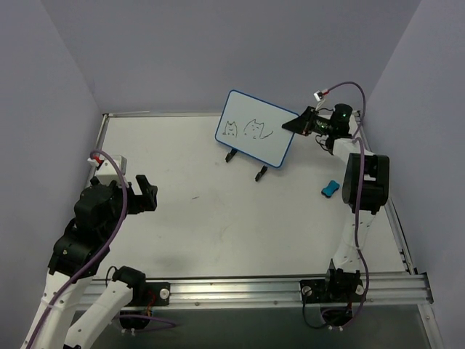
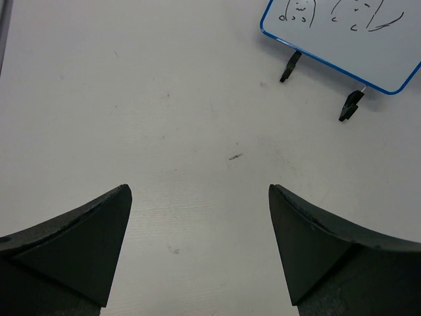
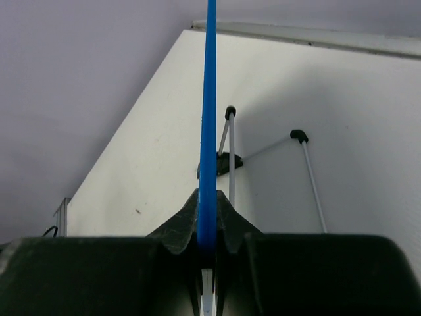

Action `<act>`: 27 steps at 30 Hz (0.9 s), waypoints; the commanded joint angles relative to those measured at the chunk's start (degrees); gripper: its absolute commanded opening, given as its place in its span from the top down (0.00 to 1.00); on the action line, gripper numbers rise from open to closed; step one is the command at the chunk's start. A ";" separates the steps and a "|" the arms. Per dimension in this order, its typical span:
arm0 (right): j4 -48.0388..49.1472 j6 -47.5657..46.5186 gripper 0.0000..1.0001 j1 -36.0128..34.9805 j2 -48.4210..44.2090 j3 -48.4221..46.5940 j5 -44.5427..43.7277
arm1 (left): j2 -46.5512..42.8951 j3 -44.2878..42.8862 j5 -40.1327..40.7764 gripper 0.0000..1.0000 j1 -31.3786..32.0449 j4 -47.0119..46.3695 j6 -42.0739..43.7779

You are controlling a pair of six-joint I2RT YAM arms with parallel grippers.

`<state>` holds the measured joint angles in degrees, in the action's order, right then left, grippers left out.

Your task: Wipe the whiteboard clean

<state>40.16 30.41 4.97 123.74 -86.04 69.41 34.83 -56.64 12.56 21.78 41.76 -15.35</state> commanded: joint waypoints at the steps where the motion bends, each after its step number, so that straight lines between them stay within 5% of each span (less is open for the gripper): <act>1: 17.56 10.96 1.00 1.00 -5.97 0.69 1.26 | -0.46 0.13 -0.43 0.06 0.28 -2.91 0.59; 10: 70.89 54.90 1.00 4.34 0.97 -1.32 1.09 | -0.38 0.04 -0.17 0.06 0.28 -2.82 0.50; 13: 66.47 52.67 1.00 5.05 -0.34 -0.98 0.82 | -0.29 0.04 0.01 0.06 0.19 -2.82 0.50; 16: 40.03 35.29 1.00 4.52 -5.52 1.14 -0.67 | -0.11 -0.22 0.28 0.06 0.11 -2.65 0.50; 19: 25.81 21.38 1.00 3.29 -10.62 1.23 -1.64 | 0.24 -0.40 0.63 0.06 -0.07 -2.56 0.68; 27: 17.17 15.66 1.00 -0.05 -21.43 4.65 -3.39 | 2.96 -5.14 1.07 0.06 -0.33 -1.59 0.50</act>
<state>57.95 51.77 6.35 110.06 -80.62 67.59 36.77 -57.34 13.37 21.67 42.04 -15.22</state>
